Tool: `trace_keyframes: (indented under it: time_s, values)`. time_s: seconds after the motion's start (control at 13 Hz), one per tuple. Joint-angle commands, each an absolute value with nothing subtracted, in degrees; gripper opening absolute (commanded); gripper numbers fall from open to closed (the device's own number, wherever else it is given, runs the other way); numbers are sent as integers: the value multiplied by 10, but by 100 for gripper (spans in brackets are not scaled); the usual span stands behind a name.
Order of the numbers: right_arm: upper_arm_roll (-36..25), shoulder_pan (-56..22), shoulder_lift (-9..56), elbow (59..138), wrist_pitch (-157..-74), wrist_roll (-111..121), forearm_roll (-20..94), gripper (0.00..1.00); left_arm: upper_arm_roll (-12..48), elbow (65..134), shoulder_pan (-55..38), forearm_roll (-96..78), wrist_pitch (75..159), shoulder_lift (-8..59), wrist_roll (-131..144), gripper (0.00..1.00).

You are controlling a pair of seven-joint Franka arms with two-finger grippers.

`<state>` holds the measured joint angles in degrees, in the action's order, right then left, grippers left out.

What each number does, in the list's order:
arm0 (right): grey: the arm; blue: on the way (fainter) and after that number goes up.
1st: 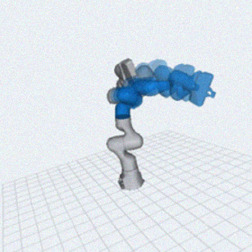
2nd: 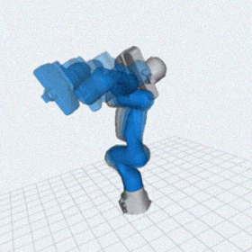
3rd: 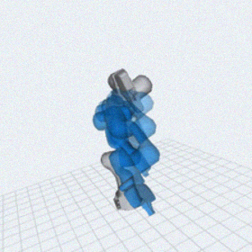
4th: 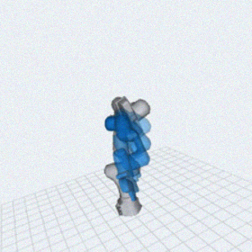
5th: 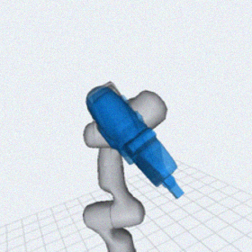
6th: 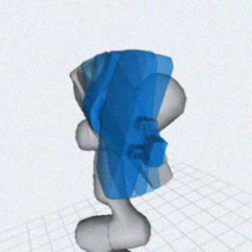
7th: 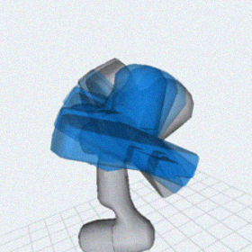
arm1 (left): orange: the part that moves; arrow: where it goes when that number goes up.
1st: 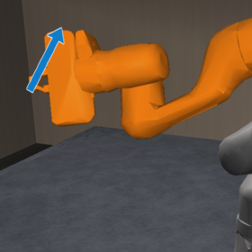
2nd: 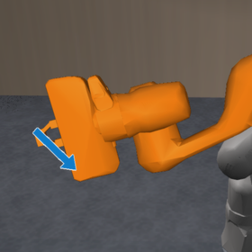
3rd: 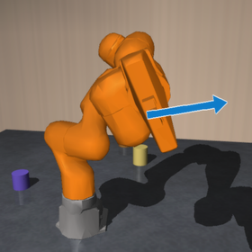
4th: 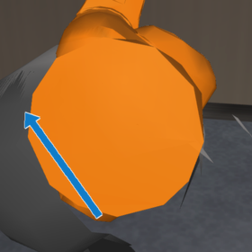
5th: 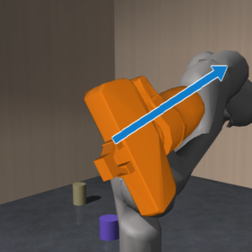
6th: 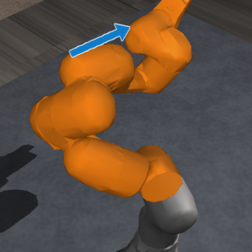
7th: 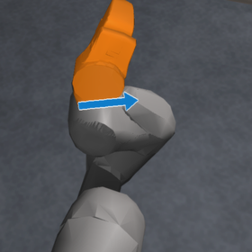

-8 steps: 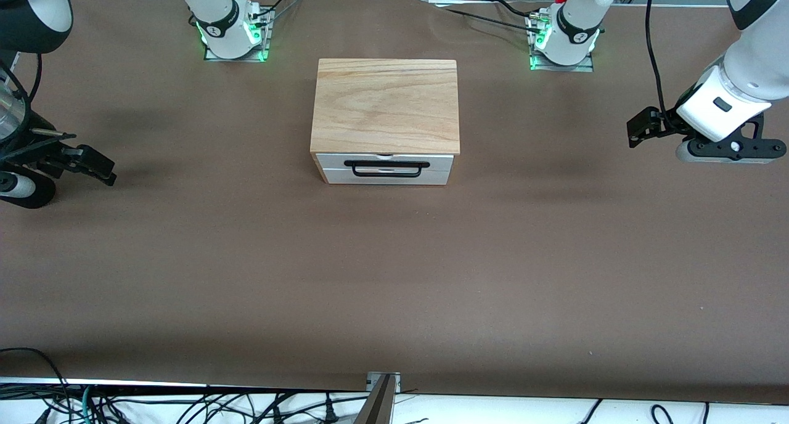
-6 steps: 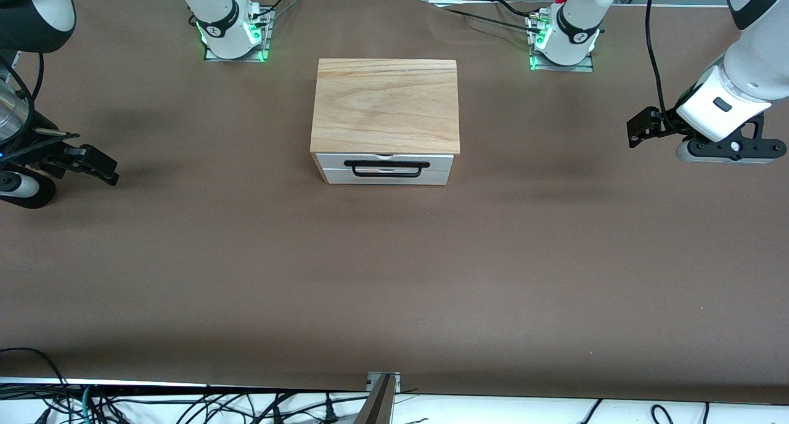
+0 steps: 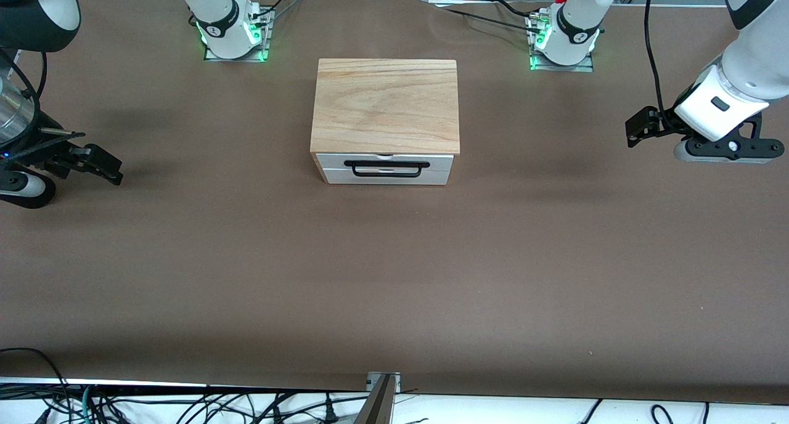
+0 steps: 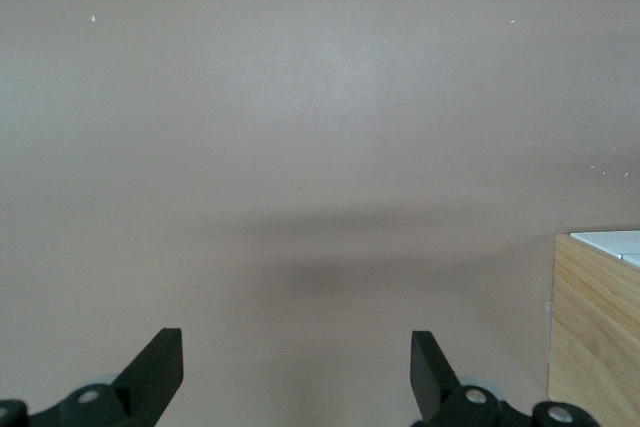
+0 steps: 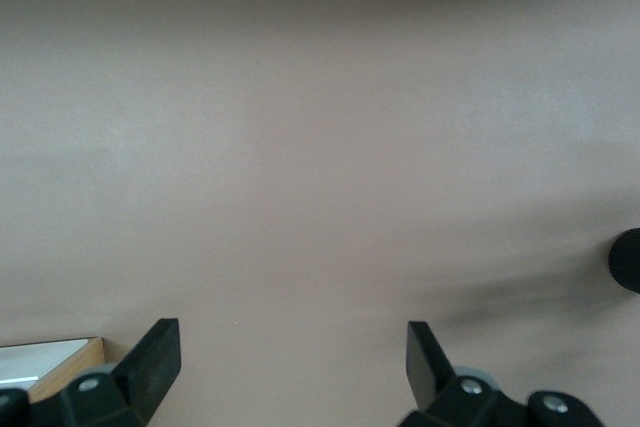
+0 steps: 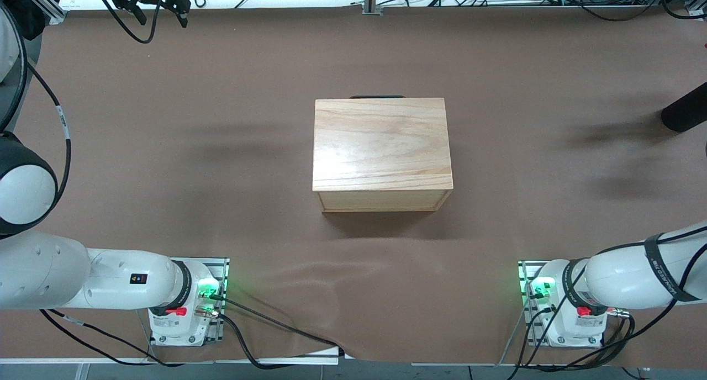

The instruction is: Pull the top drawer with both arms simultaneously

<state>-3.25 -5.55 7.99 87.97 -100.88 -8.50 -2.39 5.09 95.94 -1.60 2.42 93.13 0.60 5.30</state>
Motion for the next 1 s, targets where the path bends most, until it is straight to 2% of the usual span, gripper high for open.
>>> trace_keyframes:
  time_s: [0.0,0.92]
  values:
    - [-32,-55,79,875,-1002,-82,-31,100,54,950,-14,26,919,3,41,100]
    - [-33,-52,79,875,-1003,-83,-29,100,54,940,-14,26,912,10,43,100]
